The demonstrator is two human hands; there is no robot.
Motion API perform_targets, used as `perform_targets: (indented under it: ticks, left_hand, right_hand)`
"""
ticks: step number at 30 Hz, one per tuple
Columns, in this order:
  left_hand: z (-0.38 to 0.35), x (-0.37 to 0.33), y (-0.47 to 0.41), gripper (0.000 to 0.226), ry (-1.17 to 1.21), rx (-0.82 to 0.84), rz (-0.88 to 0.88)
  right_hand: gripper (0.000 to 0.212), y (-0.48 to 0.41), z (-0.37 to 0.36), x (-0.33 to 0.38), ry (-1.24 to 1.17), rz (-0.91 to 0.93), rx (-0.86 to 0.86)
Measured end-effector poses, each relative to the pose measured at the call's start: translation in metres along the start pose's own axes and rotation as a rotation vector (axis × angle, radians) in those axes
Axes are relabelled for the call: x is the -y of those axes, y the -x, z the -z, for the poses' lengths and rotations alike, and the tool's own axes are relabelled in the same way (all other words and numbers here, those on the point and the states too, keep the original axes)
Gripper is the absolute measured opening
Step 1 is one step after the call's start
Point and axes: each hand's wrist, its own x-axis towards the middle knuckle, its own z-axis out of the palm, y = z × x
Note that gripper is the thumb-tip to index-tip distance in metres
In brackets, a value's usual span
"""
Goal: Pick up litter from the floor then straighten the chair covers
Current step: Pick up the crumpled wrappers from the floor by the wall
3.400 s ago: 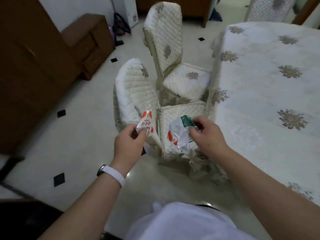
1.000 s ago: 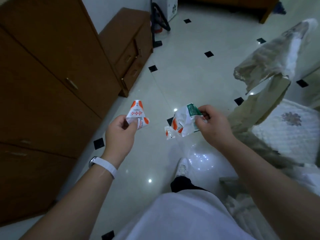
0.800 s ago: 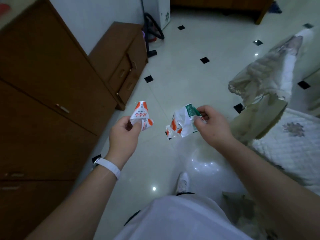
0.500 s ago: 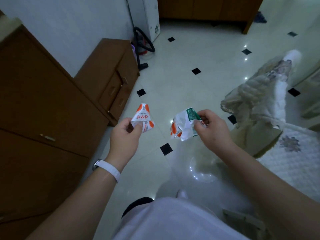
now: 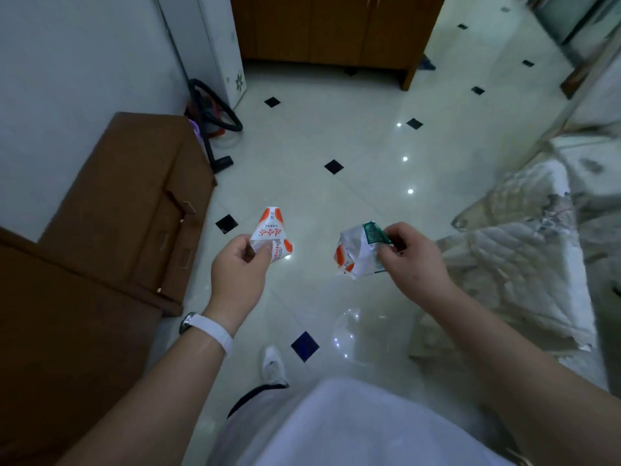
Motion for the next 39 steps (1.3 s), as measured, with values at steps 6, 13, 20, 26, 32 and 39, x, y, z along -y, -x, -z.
perform_targets:
  ticks: [6, 13, 20, 26, 32, 39]
  left_hand:
    - [0.01, -0.029, -0.103, 0.013, -0.079, 0.115, -0.062]
    - [-0.014, -0.056, -0.195, 0.011, -0.069, 0.162, -0.114]
    - [-0.079, -0.085, -0.275, 0.017, -0.118, 0.242, -0.127]
    - [-0.154, -0.131, -0.343, 0.019, -0.222, 0.289, -0.175]
    - [-0.242, -0.18, -0.406, 0.016, -0.273, 0.357, -0.216]
    - [-0.327, -0.216, -0.441, 0.011, -0.268, 0.511, -0.264]
  right_hand:
    - [0.007, -0.063, -0.011, 0.05, -0.048, -0.062, -0.127]
    - [0.006, -0.134, -0.014, 0.057, -0.105, -0.136, -0.176]
    - [0.009, -0.233, -0.02, 0.032, -0.226, -0.153, -0.182]
    - [0.009, -0.335, 0.003, 0.01, -0.292, -0.195, -0.176]
    - [0.014, -0.415, 0.063, -0.021, -0.273, -0.215, -0.255]
    - [0.012, -0.452, 0.116, -0.056, -0.314, -0.296, -0.391]
